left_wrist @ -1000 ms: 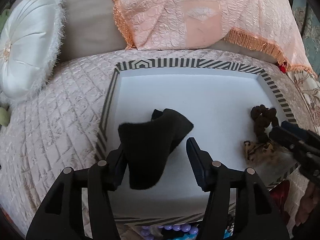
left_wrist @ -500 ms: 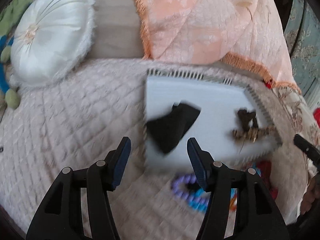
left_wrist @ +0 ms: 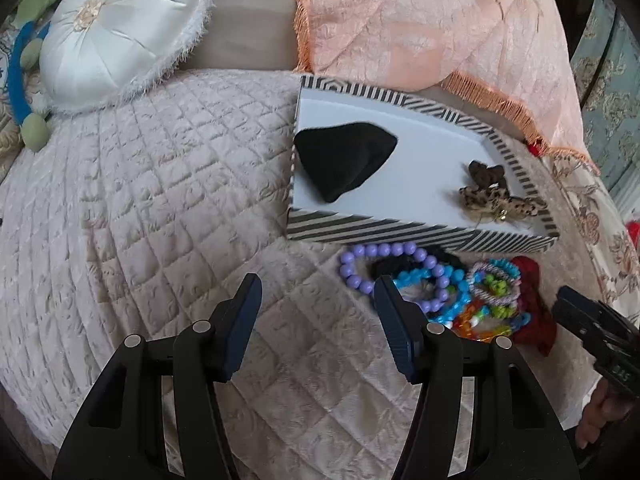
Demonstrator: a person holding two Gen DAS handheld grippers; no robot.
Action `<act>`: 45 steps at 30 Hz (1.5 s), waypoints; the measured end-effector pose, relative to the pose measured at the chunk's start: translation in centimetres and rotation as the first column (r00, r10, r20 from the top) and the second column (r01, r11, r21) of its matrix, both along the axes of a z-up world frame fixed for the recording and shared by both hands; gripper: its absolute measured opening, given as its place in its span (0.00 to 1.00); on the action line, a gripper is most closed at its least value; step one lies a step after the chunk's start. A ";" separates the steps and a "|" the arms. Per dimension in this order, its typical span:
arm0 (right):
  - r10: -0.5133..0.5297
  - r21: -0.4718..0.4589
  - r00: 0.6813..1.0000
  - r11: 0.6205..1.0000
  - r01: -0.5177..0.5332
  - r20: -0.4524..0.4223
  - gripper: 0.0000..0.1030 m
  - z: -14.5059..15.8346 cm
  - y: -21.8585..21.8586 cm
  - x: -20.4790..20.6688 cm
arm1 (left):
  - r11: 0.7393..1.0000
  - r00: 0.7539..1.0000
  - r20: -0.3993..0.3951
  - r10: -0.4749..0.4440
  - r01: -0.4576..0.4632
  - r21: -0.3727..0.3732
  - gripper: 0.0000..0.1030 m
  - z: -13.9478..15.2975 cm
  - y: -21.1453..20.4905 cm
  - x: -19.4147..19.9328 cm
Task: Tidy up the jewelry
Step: 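Grasp the red bow with the right tool while the left tool grasps the purple bead bracelet, then carry the red bow and purple bracelet with both tools into the tray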
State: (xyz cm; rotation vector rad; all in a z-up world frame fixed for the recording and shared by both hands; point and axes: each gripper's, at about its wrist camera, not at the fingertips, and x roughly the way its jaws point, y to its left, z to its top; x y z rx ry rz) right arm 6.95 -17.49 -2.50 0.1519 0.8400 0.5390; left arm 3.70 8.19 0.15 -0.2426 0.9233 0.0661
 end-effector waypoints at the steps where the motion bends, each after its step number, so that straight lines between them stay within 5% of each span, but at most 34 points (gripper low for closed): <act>1: 0.006 -0.014 1.000 1.000 -0.007 -0.008 0.44 -0.5 0.6 0.5 | 1.000 1.000 -0.002 0.007 -0.007 -0.005 0.57 -0.1 0.2 0.1; 7: -0.078 -0.081 0.994 0.994 0.071 -0.081 0.28 -3.6 1.6 2.7 | 0.999 0.999 -0.014 0.029 -0.029 -0.041 0.57 -0.9 0.7 0.5; 12: -0.078 -0.129 0.995 0.989 0.069 -0.066 0.17 -3.5 1.4 2.2 | 1.000 1.000 -0.030 0.008 -0.009 -0.022 0.57 -1.8 0.1 0.9; 22: -0.081 -0.121 0.993 0.990 0.071 -0.084 0.17 -3.7 0.0 1.4 | 0.998 1.000 -0.008 0.006 -0.006 0.063 0.57 -2.7 -1.0 3.4; 29: -0.072 -0.106 0.993 0.992 0.062 -0.097 0.26 -3.8 0.0 1.3 | 0.983 0.999 -0.041 0.004 0.004 0.181 0.56 -3.7 -1.9 4.2; 31: -0.066 -0.103 0.993 0.993 0.056 -0.100 0.29 -3.8 0.2 1.3 | 0.982 0.998 -0.054 -0.010 0.020 0.185 0.51 -3.8 -2.1 4.3; 34: -0.063 -0.107 0.993 0.993 0.052 -0.096 0.32 -3.7 0.5 1.3 | 0.982 0.995 -0.064 -0.072 0.082 0.168 0.28 -3.6 -2.8 3.8; 35: -0.062 -0.112 0.994 0.992 0.052 -0.092 0.32 -3.7 0.6 1.3 | 0.982 0.993 -0.063 -0.103 0.111 0.152 0.07 -3.5 -3.0 3.6; 40: -0.063 -0.131 0.996 0.990 0.054 -0.067 0.26 -3.5 0.8 1.2 | 0.991 0.991 -0.039 -0.128 0.130 0.040 0.07 -2.4 -2.2 2.4; 45: -0.070 -0.092 0.996 0.994 0.065 -0.048 0.16 -2.6 0.1 1.1 | 0.995 0.993 0.064 -0.096 0.095 0.017 0.07 1.0 -1.2 0.7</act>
